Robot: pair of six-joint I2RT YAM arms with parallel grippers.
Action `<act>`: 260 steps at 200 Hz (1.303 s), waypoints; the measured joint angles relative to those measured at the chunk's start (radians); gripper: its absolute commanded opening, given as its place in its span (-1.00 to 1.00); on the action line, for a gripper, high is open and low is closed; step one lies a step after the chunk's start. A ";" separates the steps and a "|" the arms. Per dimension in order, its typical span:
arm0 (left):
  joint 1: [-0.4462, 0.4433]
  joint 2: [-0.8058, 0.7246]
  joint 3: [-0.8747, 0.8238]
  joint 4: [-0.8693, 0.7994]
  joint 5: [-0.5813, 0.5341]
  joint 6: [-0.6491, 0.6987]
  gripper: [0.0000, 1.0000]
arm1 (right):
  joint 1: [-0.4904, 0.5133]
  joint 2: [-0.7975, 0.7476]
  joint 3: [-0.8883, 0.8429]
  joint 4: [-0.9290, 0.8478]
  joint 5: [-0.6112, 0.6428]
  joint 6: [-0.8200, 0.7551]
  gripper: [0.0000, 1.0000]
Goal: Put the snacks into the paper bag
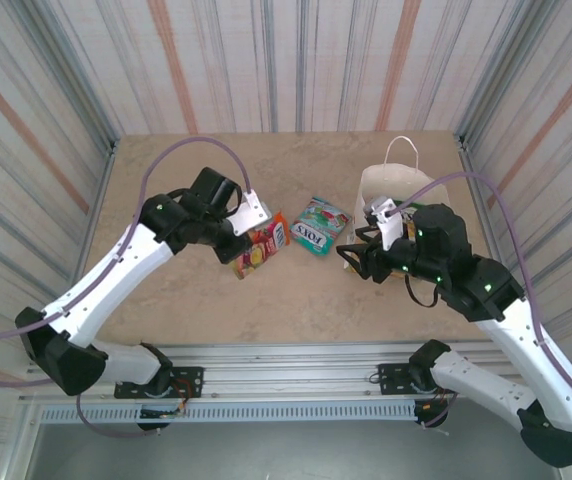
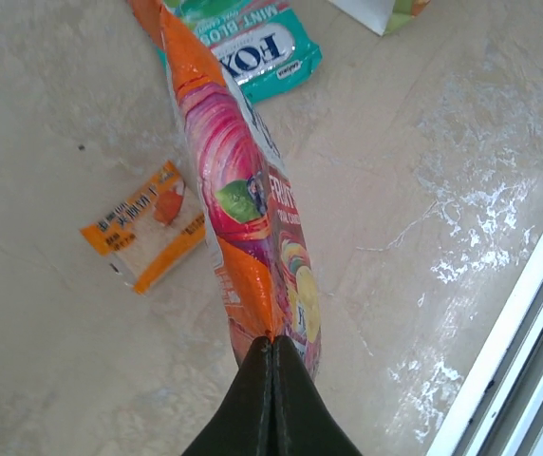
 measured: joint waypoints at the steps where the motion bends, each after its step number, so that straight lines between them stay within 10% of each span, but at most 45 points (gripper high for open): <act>1: 0.000 0.000 0.001 -0.001 0.000 0.002 -1.00 | 0.000 0.000 0.000 0.001 -0.001 -0.001 0.24; 180: 0.000 -0.081 0.257 -0.103 0.218 0.180 -1.00 | -0.043 0.315 0.118 0.134 -0.282 -0.275 0.59; 232: 0.000 -0.092 0.261 -0.082 0.248 0.188 -1.00 | -0.052 0.340 0.098 0.285 -0.499 -0.222 0.43; 260: 0.000 -0.092 0.261 -0.054 0.264 0.187 -1.00 | -0.055 0.340 0.064 0.360 -0.565 -0.190 -0.02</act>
